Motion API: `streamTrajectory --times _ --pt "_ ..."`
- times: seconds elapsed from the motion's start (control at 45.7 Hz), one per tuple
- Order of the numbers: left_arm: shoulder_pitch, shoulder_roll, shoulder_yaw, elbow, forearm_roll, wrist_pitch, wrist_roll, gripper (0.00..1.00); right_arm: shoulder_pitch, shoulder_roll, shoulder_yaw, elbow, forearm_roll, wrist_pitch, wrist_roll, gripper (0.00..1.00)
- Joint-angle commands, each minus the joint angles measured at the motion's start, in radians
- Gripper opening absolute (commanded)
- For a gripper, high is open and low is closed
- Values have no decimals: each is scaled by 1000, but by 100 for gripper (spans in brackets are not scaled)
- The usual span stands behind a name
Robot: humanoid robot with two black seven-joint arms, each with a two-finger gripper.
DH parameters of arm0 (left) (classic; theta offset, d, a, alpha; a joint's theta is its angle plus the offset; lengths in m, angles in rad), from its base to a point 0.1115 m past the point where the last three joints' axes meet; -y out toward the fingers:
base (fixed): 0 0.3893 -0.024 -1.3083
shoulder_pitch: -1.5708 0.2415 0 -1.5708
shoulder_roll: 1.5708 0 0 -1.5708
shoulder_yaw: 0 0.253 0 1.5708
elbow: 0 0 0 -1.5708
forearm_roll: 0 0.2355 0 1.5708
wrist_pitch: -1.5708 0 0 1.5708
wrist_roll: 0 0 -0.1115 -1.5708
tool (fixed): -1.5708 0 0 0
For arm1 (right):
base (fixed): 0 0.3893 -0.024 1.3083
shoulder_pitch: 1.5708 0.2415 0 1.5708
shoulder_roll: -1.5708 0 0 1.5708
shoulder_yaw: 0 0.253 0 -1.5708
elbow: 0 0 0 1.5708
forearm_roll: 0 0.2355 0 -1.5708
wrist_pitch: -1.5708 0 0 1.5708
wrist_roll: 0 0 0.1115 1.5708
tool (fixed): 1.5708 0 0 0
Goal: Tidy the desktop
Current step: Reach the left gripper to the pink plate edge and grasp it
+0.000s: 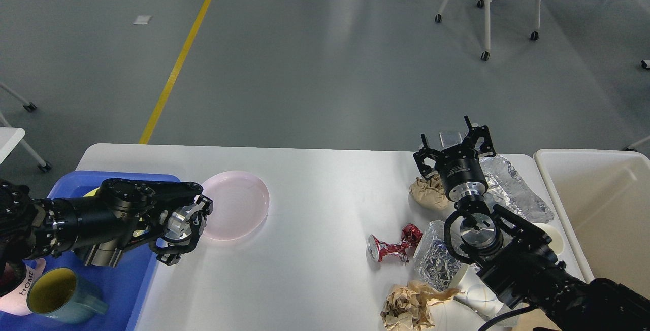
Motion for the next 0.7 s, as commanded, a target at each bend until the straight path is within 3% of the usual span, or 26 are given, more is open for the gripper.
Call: streamTrajectory --times 0.0,0.307,0.679 --pt "10 -4 -9 10 0 0 -2 58 0 0 0 0 0 0 -1 100" --pt "22 -27 -9 12 0 0 -81 34 0 0 0 0 0 0 0 100" --pt "28 -36 -8 12 2 0 -81 19 0 0 0 1 0 0 0 100"
